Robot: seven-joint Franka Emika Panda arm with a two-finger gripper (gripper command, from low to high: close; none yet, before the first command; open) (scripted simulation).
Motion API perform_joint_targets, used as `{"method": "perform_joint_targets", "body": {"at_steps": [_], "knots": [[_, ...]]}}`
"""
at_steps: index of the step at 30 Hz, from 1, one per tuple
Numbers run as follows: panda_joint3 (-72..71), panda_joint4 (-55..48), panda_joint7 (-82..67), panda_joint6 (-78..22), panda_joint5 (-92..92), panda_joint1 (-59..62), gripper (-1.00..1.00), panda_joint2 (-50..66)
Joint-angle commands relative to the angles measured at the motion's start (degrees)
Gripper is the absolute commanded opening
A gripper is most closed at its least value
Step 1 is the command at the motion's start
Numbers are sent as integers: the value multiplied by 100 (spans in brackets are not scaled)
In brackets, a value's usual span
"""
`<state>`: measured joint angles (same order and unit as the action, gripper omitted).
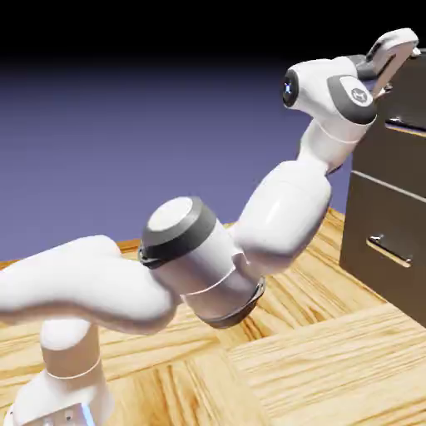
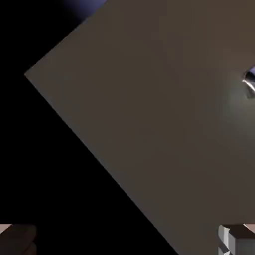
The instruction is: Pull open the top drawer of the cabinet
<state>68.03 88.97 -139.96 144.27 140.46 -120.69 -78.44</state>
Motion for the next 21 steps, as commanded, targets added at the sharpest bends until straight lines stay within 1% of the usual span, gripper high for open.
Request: {"method": "perform_joint_targets", "body": {"at_steps": [1,8,9,19,20,21], "knots": [[93,-99,-249,-41,192,-164,0,-63],[742,-785,-1989,-324,1532,-1308,0,-499],[742,-785,-1989,-324,1532,-1309,0,-499],[773,-2756,-2605,450,1352,-2477,0,-524],[773,-2756,-2605,450,1352,-2477,-100,-524],[773,-2756,-2605,450,1352,-2477,-100,-524]]}}
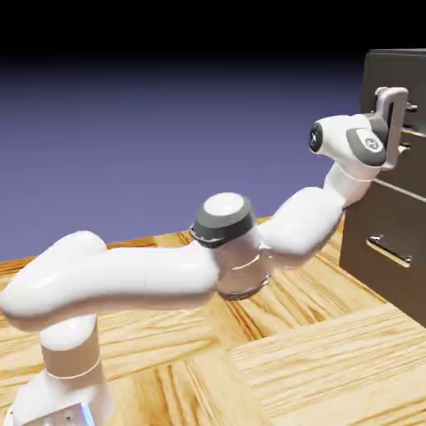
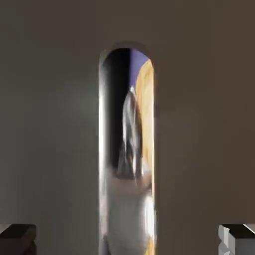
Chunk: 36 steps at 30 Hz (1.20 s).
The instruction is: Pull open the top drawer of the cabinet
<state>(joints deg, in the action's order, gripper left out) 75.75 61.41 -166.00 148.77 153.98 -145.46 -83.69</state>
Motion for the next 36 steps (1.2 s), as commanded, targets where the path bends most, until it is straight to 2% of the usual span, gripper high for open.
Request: {"method": "perform_joint_targets", "body": {"at_steps": [1,18,35,36], "knots": [[-89,207,-10,-107,70,97,-100,-75],[-845,3737,0,-1825,583,1798,-100,-1082],[-1168,7182,183,-3393,279,3640,-100,-1721],[-1168,7182,183,-3393,279,3640,100,-1721]]}}
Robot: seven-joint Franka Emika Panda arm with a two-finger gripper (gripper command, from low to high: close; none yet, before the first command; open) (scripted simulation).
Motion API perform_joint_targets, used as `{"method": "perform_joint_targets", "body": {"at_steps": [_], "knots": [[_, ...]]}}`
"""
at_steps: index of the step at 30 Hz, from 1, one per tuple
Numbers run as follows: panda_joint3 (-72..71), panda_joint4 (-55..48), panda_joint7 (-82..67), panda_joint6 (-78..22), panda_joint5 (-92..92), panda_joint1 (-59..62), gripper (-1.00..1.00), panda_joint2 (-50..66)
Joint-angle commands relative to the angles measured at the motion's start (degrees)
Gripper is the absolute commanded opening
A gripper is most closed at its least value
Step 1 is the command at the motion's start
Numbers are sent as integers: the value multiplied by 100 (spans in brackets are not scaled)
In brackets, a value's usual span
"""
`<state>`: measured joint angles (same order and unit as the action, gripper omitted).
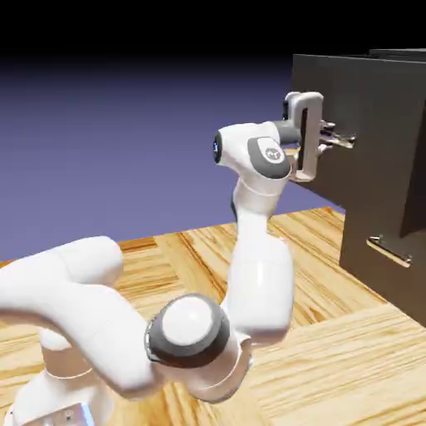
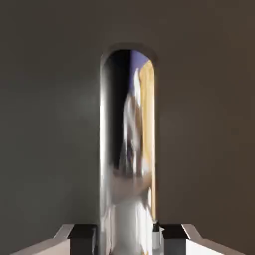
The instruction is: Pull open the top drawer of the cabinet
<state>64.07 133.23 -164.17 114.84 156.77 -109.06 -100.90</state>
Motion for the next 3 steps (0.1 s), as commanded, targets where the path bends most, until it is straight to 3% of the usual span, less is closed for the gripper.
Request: {"method": "perform_joint_targets", "body": {"at_steps": [1,3], "knots": [[0,0,0,0,0,0,100,0],[-67,415,84,-152,-134,276,100,-5]]}}
